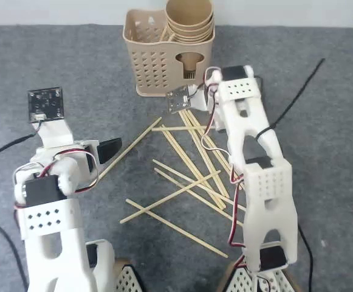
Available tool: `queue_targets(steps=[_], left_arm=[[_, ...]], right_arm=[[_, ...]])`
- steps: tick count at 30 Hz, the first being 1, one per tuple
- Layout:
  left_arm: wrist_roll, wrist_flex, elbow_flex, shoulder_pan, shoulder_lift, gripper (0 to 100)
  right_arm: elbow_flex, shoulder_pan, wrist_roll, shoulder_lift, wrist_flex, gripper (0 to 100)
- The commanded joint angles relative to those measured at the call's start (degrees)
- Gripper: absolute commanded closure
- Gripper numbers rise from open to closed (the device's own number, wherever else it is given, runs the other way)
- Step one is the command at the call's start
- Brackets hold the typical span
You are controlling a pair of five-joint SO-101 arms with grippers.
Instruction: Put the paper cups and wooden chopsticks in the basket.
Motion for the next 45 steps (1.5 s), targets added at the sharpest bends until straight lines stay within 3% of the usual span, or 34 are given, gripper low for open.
queue_targets(steps=[1,6,11,18,22,28,33,39,45], left_arm=[[1.1,-1.4,-0.1,-0.3,-1.8,61],[1.1,-1.7,0.5,-0.3,-1.8,61],[1.2,-4.1,1.9,-0.3,-1.5,61],[1.3,-4.0,2.0,-0.3,-1.5,61],[1.3,-4.2,2.7,-0.3,-1.5,61],[1.3,-4.3,3.1,-0.1,-1.5,61],[1.3,-4.3,3.1,-0.1,-1.5,61],[1.3,-4.3,3.2,-0.1,-1.5,61],[1.3,-4.3,3.9,0.0,-1.5,61]], right_arm=[[-1.3,0.6,-4.5,-11.5,4.4,98.9],[-1.1,-1.1,-10.7,-22.6,6.5,98.9],[-1.2,-5.3,-22.8,-33.3,5.1,99.0],[-1.1,-9.6,-52.2,-40.3,-12.4,99.0],[-1.1,-9.8,-64.1,-40.7,-22.8,99.0],[-1.1,-12.5,-64.6,-37.6,-36.3,99.0],[-1.1,-14.2,-64.4,-33.4,-41.3,99.0],[-1.1,-14.0,-65.1,-22.1,-57.5,99.0],[-1.3,-12.9,-79.3,-12.7,-79.2,99.0]])
